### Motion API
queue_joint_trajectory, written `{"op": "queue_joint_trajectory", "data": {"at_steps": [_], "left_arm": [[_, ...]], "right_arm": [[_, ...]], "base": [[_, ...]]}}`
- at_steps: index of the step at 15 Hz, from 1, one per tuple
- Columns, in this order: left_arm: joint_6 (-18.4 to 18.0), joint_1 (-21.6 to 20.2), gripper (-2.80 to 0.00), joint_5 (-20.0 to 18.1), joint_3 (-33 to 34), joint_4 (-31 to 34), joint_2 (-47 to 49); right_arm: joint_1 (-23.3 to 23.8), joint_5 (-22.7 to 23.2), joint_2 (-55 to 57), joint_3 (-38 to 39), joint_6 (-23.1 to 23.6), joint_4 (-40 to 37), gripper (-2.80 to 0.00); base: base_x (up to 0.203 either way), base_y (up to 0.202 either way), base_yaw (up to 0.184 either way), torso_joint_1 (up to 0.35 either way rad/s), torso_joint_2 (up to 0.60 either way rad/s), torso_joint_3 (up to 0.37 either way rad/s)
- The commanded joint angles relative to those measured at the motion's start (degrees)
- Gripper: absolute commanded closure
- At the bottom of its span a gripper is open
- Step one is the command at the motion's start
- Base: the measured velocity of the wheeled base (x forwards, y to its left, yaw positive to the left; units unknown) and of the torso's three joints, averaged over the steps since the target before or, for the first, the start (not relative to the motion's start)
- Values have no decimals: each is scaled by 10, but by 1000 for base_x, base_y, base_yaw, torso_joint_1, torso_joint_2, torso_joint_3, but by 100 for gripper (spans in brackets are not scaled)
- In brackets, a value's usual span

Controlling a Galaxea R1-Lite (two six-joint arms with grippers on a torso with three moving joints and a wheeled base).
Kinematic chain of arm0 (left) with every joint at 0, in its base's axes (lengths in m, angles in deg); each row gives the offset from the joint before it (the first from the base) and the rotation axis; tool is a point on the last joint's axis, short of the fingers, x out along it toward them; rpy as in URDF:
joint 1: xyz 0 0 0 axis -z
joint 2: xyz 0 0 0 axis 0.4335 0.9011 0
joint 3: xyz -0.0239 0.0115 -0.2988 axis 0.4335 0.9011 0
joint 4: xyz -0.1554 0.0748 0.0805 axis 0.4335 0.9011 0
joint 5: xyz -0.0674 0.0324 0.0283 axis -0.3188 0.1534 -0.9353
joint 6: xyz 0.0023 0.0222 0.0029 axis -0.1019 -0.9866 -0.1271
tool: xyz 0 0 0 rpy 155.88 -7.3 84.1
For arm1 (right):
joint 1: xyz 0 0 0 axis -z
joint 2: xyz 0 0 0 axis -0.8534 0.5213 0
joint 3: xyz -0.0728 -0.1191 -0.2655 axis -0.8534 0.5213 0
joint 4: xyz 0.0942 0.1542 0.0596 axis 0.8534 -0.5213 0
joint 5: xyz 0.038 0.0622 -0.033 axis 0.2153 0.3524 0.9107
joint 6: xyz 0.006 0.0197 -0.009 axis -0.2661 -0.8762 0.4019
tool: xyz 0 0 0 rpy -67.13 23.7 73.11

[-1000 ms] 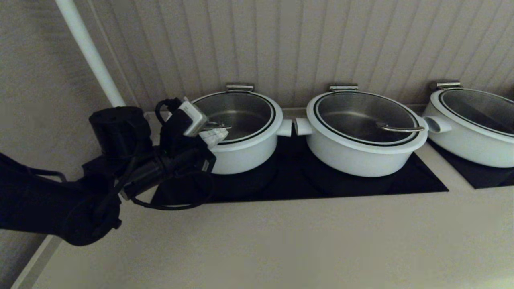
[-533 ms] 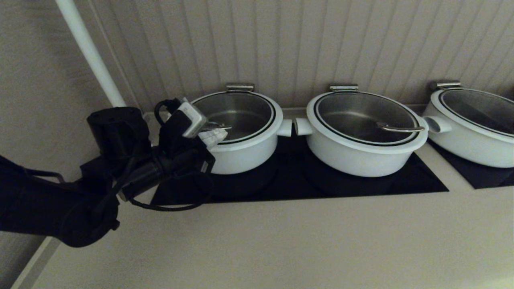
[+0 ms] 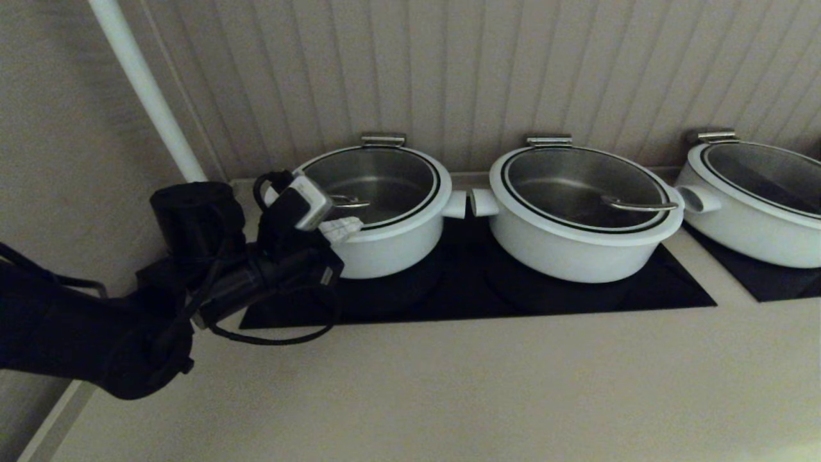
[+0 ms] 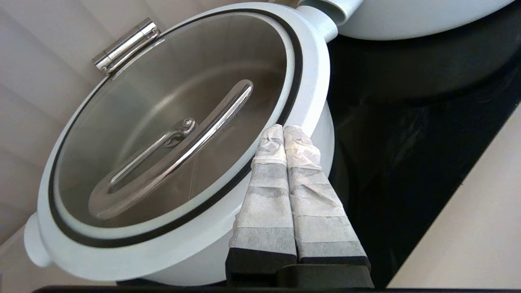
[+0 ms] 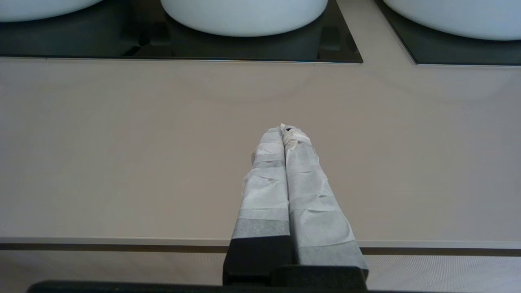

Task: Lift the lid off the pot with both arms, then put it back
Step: Open the food pot lid a small opening with the left arm

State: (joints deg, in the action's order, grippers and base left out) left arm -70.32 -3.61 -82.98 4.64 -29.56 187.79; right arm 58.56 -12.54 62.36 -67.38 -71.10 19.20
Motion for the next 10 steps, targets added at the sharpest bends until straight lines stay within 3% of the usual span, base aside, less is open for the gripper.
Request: {"op": "queue_joint_trajectory", "data": {"at_steps": [1, 10], "left_arm": [[-1, 0, 0, -1, -14, -3, 16], [-14, -27, 0, -5, -43, -3, 47]], "right_arm": [[-1, 0, 1, 0, 0, 0, 0], [0, 0, 1, 0, 0, 0, 0]], "base": [[0, 0, 0, 0, 0, 0], [0, 0, 0, 0, 0, 0]]}}
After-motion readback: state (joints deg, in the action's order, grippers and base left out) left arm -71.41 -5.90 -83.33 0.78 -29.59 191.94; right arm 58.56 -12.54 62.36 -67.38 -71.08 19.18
